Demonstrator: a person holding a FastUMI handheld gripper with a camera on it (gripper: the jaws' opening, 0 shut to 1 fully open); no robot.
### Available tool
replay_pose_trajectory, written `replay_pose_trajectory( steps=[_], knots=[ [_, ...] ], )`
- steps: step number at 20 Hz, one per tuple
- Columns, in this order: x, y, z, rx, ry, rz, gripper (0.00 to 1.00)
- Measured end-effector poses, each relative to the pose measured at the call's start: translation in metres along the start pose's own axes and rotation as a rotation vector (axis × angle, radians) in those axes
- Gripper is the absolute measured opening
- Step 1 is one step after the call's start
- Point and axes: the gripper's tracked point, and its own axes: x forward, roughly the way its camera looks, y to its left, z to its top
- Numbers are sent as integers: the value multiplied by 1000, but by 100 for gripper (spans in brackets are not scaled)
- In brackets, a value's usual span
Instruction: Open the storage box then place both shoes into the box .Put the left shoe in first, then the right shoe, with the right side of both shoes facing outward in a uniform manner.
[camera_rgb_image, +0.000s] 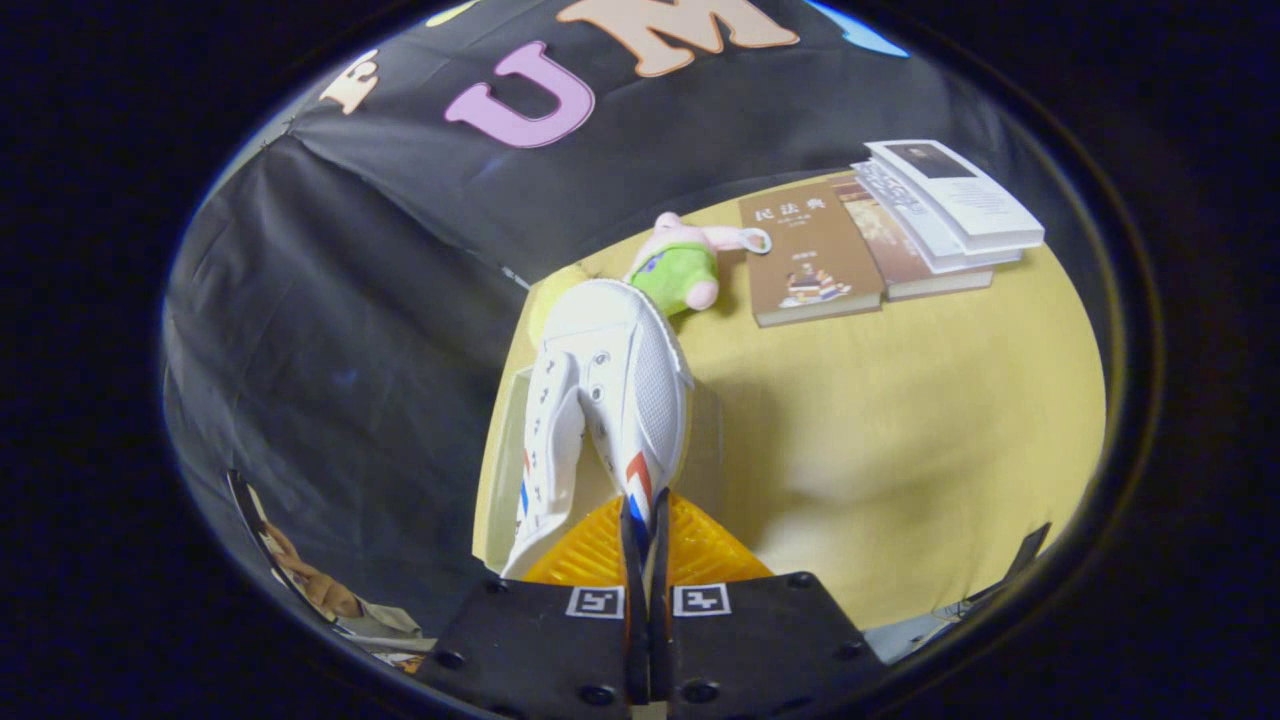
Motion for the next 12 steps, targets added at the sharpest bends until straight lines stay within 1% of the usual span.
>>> replay_pose_trajectory(
  steps=[2,4,8,10,12],
  knots=[
    [11,19,-6,-3,16,19,4],
    [25,31,-14,-13,38,21,4],
    [52,42,-33,-39,82,-12,4],
    [64,36,-39,-56,94,-47,4],
    [68,30,-40,-88,86,-79,20]
  ],
)
